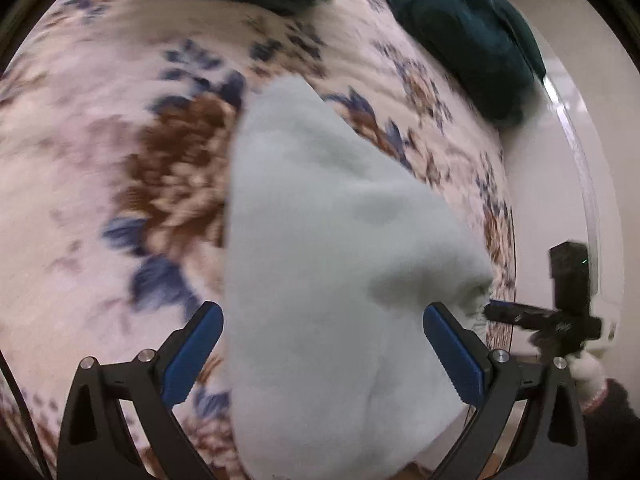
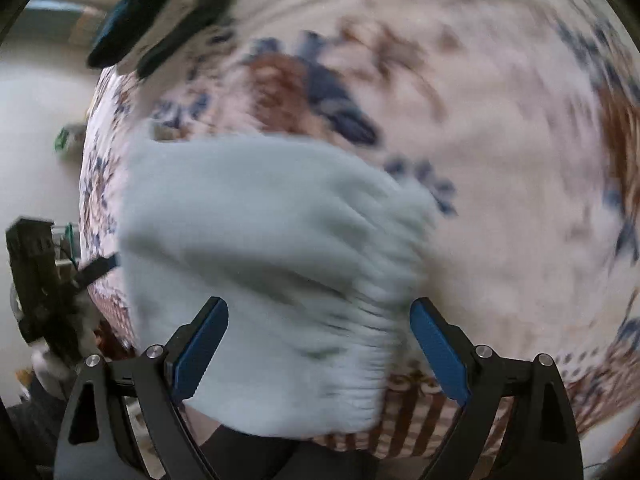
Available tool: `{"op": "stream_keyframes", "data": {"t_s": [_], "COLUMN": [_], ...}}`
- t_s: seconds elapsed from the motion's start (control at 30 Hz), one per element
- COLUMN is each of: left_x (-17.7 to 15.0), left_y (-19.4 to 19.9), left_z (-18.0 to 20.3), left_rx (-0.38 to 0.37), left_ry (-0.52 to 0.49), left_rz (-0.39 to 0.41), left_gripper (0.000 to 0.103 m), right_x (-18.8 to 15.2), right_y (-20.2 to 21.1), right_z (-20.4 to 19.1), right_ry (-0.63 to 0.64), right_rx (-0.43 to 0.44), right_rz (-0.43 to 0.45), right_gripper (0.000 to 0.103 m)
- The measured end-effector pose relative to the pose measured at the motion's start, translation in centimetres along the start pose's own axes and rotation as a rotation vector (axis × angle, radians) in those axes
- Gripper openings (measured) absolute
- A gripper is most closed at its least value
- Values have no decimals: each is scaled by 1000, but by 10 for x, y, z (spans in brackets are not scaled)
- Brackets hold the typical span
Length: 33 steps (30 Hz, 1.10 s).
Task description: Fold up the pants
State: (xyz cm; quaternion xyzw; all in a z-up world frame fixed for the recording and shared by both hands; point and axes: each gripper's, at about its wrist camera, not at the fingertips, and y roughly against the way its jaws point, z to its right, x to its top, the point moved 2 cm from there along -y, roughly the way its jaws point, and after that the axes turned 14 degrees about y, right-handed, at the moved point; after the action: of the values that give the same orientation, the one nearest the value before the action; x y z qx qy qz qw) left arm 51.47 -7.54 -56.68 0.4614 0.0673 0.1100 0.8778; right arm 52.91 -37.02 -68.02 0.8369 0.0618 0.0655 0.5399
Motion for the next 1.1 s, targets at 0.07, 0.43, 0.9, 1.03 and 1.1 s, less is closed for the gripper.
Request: {"op": "stream_keyframes", "data": {"t_s": [0.07,0.43,0.9,1.03,1.1], "left_x": [2,4,-7,-6,-5], "left_y": [-14,-36,-16,4,22], "left_z": [3,-23,-30,-24,-16], "left_rx": [24,21,-223,-256,-259], "left_ry": [-29,-46,22,33,24], "left_rz": [-21,-113,-94,-88,-67], "left_gripper": [102,102,79,79,79], "right_x": [-15,-19,-11,-11,-9], "right_y": [-20,-106,-102,-81,-69], "right_z": [18,38,28,17,7], "right_ry": [-34,-65,-77,-72,-64], "right_rx": [91,565,551,567,571], "right_rz": [21,79,155,200,219], "right_gripper": [94,99,72,67,67]}}
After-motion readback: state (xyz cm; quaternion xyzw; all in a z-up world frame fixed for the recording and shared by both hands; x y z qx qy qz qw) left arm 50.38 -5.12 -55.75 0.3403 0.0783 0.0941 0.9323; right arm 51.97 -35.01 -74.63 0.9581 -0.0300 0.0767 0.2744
